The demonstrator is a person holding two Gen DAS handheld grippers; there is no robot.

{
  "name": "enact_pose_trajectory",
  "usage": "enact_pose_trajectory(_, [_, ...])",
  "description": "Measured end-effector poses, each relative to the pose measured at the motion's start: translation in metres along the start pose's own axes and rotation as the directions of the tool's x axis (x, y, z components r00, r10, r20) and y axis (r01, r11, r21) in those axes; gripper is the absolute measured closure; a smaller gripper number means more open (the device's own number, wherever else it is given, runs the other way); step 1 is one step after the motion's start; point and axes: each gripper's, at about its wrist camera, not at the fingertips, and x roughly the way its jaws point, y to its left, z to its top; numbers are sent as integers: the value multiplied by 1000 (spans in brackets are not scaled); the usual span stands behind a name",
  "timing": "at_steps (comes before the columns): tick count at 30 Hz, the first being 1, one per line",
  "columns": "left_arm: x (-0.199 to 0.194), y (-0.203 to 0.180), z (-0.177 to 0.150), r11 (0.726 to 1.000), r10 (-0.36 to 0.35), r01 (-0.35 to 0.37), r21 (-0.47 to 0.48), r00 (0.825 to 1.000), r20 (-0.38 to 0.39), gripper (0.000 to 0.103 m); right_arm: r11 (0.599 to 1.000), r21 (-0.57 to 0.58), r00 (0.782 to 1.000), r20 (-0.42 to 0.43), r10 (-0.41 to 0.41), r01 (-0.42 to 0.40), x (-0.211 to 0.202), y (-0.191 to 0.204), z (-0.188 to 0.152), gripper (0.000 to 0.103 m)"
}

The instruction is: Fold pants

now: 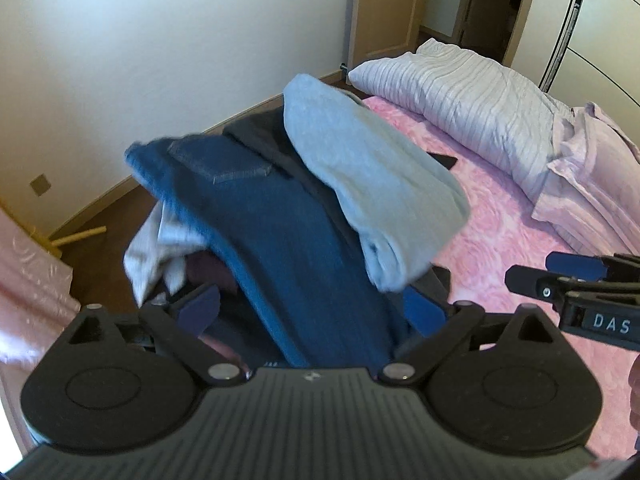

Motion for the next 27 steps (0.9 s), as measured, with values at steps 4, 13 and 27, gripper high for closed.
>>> enact_pose_trajectory(4, [38,13,36,1000,-12,13,15,1000,-7,9,1000,8,1000,4,-14,14,37,5,25,46])
enact_pose_trajectory(13, [124,23,97,998,-45,47,34,997,-59,10,999,6,999,-23,-45,45,123,-7,72,46])
enact_pose_trajectory(27, [214,28,149,995,-68,75,63,991,-113,10,999,33,1000,-14,-8,8,220,-84,108,46])
